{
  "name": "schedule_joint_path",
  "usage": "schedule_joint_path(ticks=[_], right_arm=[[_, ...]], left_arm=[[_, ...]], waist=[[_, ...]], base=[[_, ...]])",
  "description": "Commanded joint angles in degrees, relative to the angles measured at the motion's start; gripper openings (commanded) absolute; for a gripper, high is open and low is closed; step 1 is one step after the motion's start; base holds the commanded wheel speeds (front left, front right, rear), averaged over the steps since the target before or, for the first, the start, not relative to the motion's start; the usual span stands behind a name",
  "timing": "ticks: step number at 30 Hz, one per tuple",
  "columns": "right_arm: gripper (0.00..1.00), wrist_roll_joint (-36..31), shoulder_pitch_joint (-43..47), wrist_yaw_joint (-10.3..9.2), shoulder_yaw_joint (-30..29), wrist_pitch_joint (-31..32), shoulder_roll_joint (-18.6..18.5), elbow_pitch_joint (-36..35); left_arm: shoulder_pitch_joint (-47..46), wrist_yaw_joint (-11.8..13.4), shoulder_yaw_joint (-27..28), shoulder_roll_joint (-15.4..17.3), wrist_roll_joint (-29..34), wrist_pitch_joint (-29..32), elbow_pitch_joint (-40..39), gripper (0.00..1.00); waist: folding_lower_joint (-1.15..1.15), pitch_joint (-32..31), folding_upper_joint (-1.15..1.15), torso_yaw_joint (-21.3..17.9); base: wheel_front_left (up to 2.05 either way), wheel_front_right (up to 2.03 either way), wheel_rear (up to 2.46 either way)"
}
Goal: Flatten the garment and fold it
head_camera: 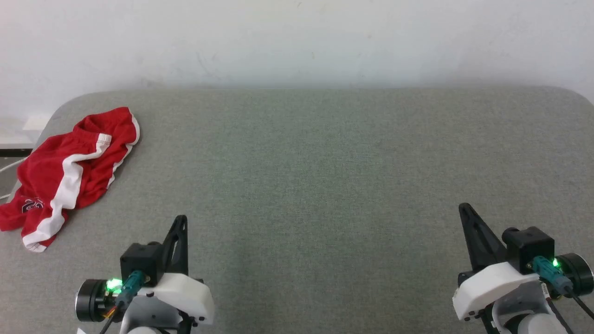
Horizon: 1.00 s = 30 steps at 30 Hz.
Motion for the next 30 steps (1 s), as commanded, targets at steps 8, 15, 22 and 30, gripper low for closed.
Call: schedule_joint_path(ticks=[8,15,22,30], right_arm=[[1.0,0.1,0.1,0.0,0.0,0.0,0.0,0.0],[1.0,0.3,0.1,0.0,-0.3,-0.6,0.0,0.1],[1.0,0.5,0.2,-0.01,-0.5,-1.4,0.0,0.1],[1.0,0.9,0.1,-0.01,-0.5,-2.2,0.0,0.3]], left_arm=[[0.0,0.0,-0.1,0.0,0.0,0.0,0.1,1.0],[-0.3,0.5,-0.8,0.0,-0.5,-0.9,0.8,1.0],[-0.9,1.0,-1.5,0.1,-1.0,-1.7,1.5,1.0],[-1.1,1.7,-1.8,0.3,-1.5,-2.7,1.7,1.0]], waist=[[0.0,0.0,0.0,0.0],[0.0,0.0,0.0,0.3],[0.0,0.1,0.0,1.6],[0.0,0.1,0.0,4.5]], base=[[0.0,0.0,0.0],[0.0,0.0,0.0],[0.0,0.0,0.0],[0.0,0.0,0.0]])
